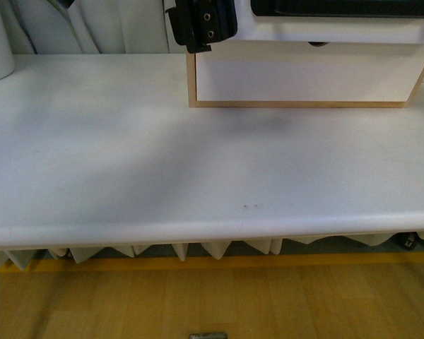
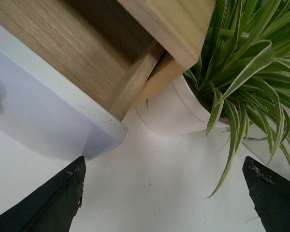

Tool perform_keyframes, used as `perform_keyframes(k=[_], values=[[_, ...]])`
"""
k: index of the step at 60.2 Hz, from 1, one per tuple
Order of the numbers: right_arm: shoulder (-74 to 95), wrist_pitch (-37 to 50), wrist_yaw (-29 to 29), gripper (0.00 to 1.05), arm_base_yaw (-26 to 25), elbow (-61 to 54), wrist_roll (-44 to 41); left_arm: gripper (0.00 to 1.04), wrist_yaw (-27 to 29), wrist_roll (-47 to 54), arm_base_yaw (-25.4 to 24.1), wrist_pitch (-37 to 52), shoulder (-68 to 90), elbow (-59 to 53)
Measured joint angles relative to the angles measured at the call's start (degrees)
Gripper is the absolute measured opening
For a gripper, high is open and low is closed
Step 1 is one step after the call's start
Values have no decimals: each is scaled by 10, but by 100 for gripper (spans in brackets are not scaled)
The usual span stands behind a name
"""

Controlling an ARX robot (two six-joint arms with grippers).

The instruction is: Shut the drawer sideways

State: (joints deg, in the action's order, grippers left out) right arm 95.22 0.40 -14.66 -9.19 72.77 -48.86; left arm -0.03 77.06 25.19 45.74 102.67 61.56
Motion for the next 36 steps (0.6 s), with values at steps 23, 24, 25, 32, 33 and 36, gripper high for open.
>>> perform_keyframes(k=[23, 24, 25, 32, 33, 36], values=[[81, 76, 26, 95, 17, 56, 43, 98, 27, 17, -3, 1, 87, 106], [85, 80, 28, 95, 17, 59, 45, 98, 29, 19, -3, 2, 92, 111], [87, 82, 29, 95, 17, 61, 48, 98, 29, 19, -3, 2, 94, 113], [107, 107, 43, 95, 18, 73, 64, 98, 35, 23, -3, 4, 110, 136], [110, 112, 43, 95, 18, 74, 68, 98, 35, 23, -3, 4, 111, 137], [113, 118, 45, 95, 18, 74, 73, 98, 37, 23, -3, 4, 112, 138]])
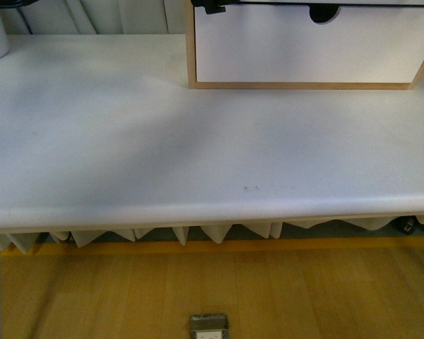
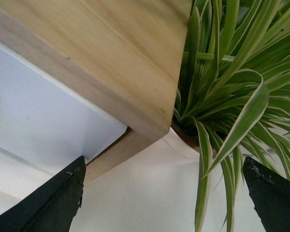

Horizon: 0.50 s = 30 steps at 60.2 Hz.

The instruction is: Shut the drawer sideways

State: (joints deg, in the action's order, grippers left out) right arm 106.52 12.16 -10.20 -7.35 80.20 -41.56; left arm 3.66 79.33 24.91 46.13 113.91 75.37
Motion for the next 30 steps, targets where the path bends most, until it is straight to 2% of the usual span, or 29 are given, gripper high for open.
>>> perform_keyframes(k=[20, 30], values=[[4, 17, -4, 95, -1, -5, 23, 98, 8, 0, 2, 5, 0, 0], [-25, 17, -8, 95, 0, -36, 34, 98, 8, -7, 0, 16, -27, -38]])
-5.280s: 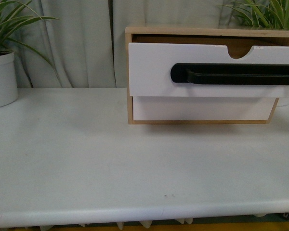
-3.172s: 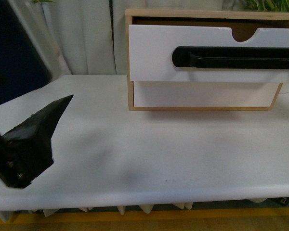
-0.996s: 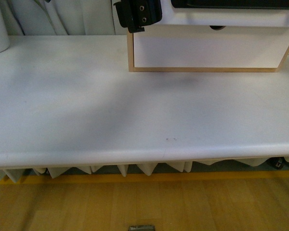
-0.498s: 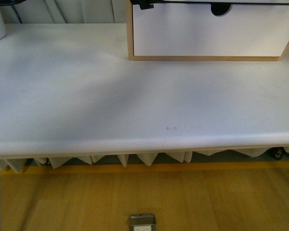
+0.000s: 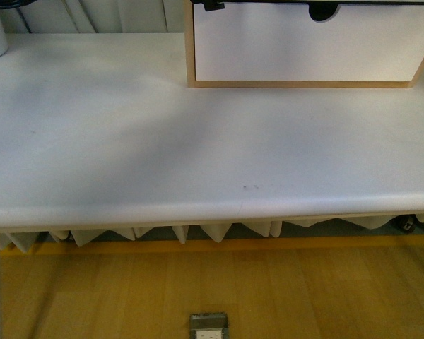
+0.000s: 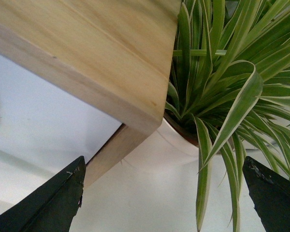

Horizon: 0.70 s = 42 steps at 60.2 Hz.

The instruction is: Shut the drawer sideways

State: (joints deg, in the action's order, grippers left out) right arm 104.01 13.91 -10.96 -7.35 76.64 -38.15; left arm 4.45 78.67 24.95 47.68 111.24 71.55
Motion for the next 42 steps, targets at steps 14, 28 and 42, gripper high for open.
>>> perform_keyframes(k=[14, 28, 42], values=[[-123, 0, -11, 95, 0, -93, 20, 98, 11, -52, -13, 37, -88, -116], [-355, 73, 45, 95, 9, -308, 91, 98, 66, -291, -55, 17, -256, -333], [-616, 41, 162, 95, 36, -518, 178, 98, 96, -481, -70, -103, -490, -518]])
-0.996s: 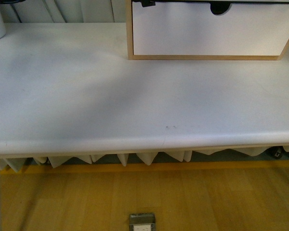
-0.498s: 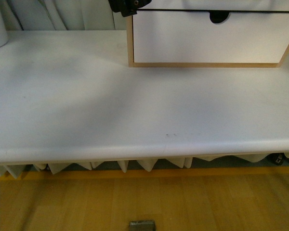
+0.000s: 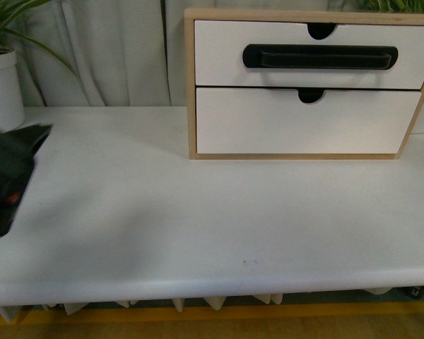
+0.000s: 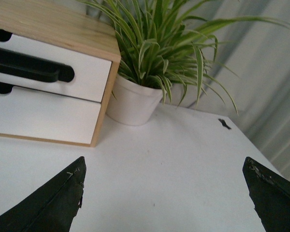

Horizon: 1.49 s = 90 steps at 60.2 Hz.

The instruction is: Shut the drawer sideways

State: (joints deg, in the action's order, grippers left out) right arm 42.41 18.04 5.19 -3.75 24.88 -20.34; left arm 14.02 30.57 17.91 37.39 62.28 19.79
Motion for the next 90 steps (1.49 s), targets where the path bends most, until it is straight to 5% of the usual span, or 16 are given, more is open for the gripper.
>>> perform_keyframes(k=[12, 29, 38, 60, 66, 90], values=[[-176, -75, 61, 95, 15, -91, 62, 98, 28, -124, -17, -161, -199, -85], [-243, -85, 87, 95, 30, -121, 75, 98, 25, -168, -21, -163, -221, -90], [-264, -134, -51, 71, 38, -134, 162, 71, -20, -266, -52, -70, -248, -135], [-369, -188, -53, 3, 38, -192, 194, 4, -113, -300, -138, -143, -364, -173], [-381, -188, -53, 1, 38, -197, 196, 4, -134, -304, -174, -141, -384, -187], [-406, -183, -53, 1, 38, -227, 196, 4, -140, -305, -178, -222, -474, -192]])
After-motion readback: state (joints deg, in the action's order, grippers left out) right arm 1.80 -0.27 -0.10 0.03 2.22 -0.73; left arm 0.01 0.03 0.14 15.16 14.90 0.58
